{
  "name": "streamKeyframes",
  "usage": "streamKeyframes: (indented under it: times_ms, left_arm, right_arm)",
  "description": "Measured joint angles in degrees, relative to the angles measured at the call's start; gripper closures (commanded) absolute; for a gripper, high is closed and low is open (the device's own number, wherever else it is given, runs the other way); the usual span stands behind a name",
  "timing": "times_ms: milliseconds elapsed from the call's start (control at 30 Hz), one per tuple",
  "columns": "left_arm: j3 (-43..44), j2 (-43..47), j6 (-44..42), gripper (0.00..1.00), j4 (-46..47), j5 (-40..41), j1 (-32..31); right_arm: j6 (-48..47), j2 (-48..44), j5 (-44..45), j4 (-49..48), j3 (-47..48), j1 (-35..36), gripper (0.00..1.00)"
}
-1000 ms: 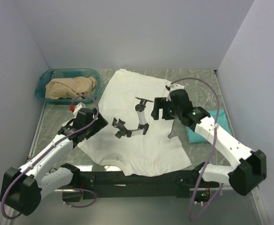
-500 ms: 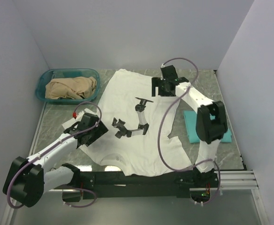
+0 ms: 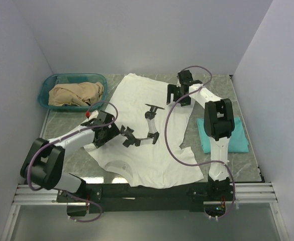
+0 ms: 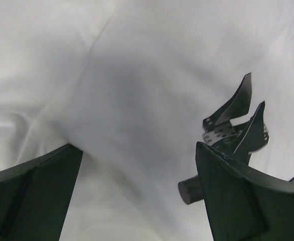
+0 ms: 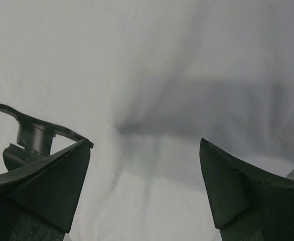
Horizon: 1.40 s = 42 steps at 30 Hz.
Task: Fold and stack the t-shirts
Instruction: Flatten the tshirt out
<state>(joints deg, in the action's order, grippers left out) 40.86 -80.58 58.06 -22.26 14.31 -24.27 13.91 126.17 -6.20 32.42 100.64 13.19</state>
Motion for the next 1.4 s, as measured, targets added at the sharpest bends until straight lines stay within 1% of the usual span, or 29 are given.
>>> streamKeyframes:
  times_ms: [100, 300, 433, 533, 700, 833, 900, 1033, 1133, 1233, 1400]
  left_arm:
    - [3.65, -4.22, -1.42, 0.01, -0.48, 0.7, 0.44]
    - [11.19, -11.93, -4.04, 0.0, -1.62, 1.42, 0.96]
    - [17.88, -17.75, -5.68, 0.01, -2.67, 1.68, 0.98]
    - [22.1, -21.22, -6.95, 0.01, -2.71, 1.22, 1.01]
    - [30.95, -27.82, -9.35, 0.0, -2.73, -1.01, 0.92]
    - [42.14, -35.76, -11.67, 0.0, -3.52, -3.85, 0.48]
    - [49.92, -40.89, -13.18, 0.01, -4.35, -4.55, 0.28]
    - [68.76, -52.89, -17.27, 0.01, -6.86, -5.99, 0.13]
    - [80.13, -60.17, -21.22, 0.0, -6.78, -6.88, 0.2]
    - [86.4, -64.67, -24.22, 0.01, -4.13, -8.76, 0.61]
    - [90.68, -68.91, -26.1, 0.01, 3.65, -14.25, 1.92]
  right_arm:
    - [1.03, 0.33, -1.09, 0.04, -0.92, -0.87, 0.05]
    - [3.23, -1.4, -7.06, -2.99, -5.22, -3.65, 0.05]
    - [4.24, -1.95, -8.9, -1.9, -5.92, -6.43, 0.05]
    - [4.5, -2.62, -9.84, -1.51, -6.95, -9.18, 0.05]
    - [5.01, -6.93, -10.27, -2.23, -13.6, -15.63, 0.05]
    - [6.01, -11.82, -9.62, -3.02, -20.65, -20.9, 0.05]
    - [6.51, -13.66, -9.27, -3.61, -23.43, -22.77, 0.05]
    - [7.52, -16.5, -8.96, -5.97, -27.74, -24.41, 0.05]
    - [7.98, -17.79, -8.96, -6.97, -29.77, -25.09, 0.05]
    - [8.41, -18.4, -8.92, -7.69, -30.69, -25.4, 0.05]
    - [9.16, -18.47, -8.9, -7.96, -30.84, -25.62, 0.05]
